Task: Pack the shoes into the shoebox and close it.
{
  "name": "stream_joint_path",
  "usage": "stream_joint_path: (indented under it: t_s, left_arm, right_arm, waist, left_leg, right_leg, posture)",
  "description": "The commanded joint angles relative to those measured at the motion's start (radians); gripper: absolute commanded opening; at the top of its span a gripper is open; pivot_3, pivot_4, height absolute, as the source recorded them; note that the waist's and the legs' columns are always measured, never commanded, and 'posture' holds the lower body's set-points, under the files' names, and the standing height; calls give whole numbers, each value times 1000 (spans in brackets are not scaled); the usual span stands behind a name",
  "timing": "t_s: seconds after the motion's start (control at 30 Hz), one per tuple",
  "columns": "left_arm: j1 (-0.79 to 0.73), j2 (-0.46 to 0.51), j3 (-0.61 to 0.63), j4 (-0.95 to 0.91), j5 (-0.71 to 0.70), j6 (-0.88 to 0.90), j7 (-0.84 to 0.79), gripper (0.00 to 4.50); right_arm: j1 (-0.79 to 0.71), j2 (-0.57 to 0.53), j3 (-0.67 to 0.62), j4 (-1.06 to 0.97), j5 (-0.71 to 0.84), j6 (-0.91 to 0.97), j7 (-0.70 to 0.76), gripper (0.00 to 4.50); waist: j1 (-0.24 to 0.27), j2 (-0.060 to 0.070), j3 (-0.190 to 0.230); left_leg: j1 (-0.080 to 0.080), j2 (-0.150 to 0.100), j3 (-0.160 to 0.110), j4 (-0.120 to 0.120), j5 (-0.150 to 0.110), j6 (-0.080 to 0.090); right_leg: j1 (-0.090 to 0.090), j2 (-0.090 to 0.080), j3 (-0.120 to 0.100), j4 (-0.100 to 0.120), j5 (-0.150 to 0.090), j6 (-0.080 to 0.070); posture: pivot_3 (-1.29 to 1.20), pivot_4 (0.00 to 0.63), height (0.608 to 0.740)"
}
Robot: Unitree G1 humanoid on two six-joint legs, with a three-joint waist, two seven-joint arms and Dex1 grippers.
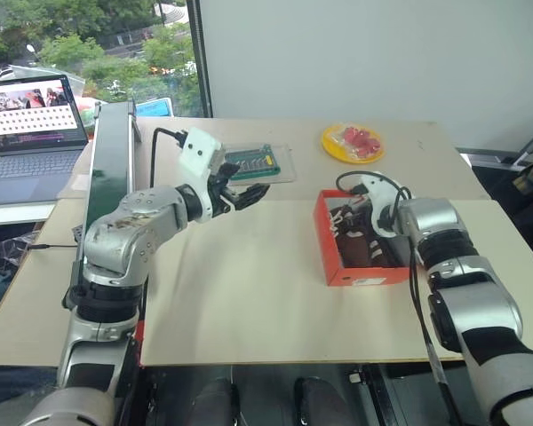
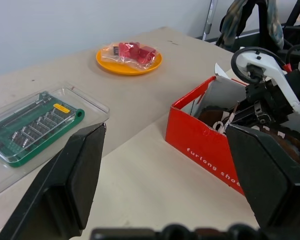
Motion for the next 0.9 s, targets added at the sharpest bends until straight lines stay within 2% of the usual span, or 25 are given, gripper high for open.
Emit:
stream_joint_path:
  t_s: [0.03,0.17,0.3,0.57,0.67,0.77,0.87,0.9]
  left_arm:
    - [-26,-3,8,-14,9,-27,-9,4076]
    - [-24,3,8,-10,13,-26,-13,4076]
    - [-22,7,5,-9,18,-24,-19,4076]
    - [-16,17,-9,-11,22,-15,-53,4076]
    - [-14,34,-28,-8,19,-17,-98,4076]
    - [6,71,-62,-30,1,-23,-191,4076]
    - [19,106,-93,-47,-16,-39,-290,4076]
    - [19,116,-103,-45,-18,-47,-321,4076]
  right_arm:
    - [41,-5,-4,-18,-37,9,-29,1827]
    - [47,-23,-40,-112,-18,49,-42,3158]
    - [35,-19,-158,-286,80,128,-45,4449]
    - [35,-60,-329,-681,252,436,-55,4449]
    - [37,-91,-378,-791,313,476,-38,4449]
    - [89,-149,-377,-925,396,530,27,4449]
    - [180,-188,-449,-1102,557,579,128,4449]
    - [210,-207,-469,-1157,605,605,154,4215]
  waist:
    - [1,0,0]
    - [2,0,0]
    - [2,1,1]
    - [0,2,1]
    - [1,2,1]
    - [3,2,1]
    - [3,2,2]
    - [5,2,2]
  left_leg:
    - [0,0,0,0,0,0]
    - [-4,0,0,0,1,-1]
    - [-6,0,0,0,2,-3]
    - [-6,1,-1,-1,0,0]
    - [-7,0,0,-1,-1,1]
    - [-7,0,0,-1,-1,2]
    - [-7,0,-1,-1,-1,2]
    - [-7,0,0,0,-1,2]
  right_leg:
    - [0,0,0,0,0,0]
    - [-3,0,0,0,0,0]
    - [-5,-1,0,-1,0,0]
    - [-6,0,0,0,0,0]
    - [-6,0,0,0,0,0]
    - [-6,0,0,-1,0,0]
    - [-6,0,-1,-2,0,0]
    - [-6,0,0,-2,0,0]
  posture:
    - [0,150,740]
    - [0,150,740]
    - [0,150,740]
    - [0,150,740]
    - [0,150,740]
    - [0,150,740]
    - [0,150,740]
    - [0,150,740]
